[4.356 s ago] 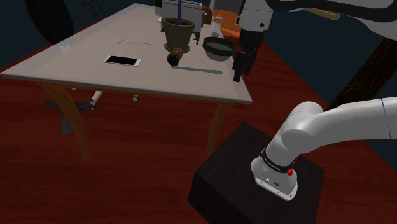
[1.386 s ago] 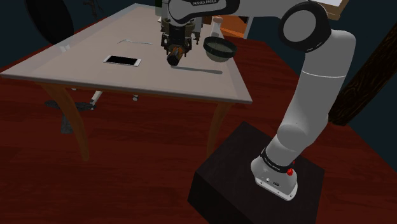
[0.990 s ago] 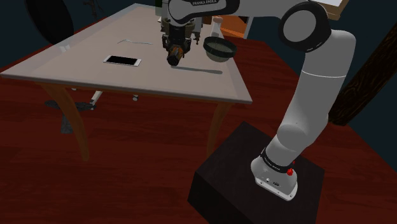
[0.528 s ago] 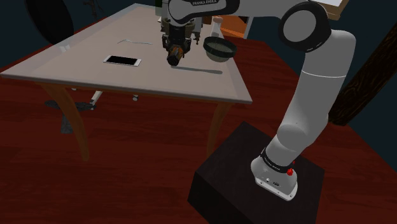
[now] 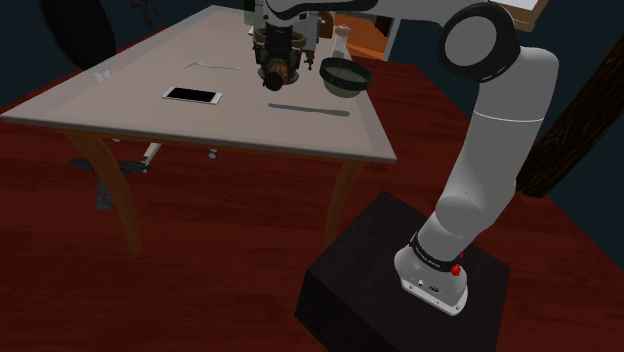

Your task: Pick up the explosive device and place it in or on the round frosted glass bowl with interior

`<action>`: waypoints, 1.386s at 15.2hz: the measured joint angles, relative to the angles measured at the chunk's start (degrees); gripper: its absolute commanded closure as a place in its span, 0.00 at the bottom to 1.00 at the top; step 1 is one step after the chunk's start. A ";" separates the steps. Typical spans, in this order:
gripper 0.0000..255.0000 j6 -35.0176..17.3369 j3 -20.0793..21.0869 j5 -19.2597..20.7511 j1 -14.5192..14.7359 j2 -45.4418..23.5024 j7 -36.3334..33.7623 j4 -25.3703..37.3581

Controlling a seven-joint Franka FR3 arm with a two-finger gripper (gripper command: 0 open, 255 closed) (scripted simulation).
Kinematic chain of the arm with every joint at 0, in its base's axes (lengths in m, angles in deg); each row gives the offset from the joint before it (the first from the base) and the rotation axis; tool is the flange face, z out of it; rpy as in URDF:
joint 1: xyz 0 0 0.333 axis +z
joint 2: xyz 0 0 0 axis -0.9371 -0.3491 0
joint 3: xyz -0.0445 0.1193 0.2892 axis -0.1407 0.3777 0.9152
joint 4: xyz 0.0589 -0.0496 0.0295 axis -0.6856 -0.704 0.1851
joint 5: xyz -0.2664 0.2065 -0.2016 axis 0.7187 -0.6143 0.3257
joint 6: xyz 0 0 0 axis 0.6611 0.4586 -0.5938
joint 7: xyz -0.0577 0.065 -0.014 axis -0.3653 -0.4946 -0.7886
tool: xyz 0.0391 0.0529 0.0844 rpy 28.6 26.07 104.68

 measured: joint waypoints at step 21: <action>1.00 18.46 0.11 1.10 2.03 -5.31 2.27 24.06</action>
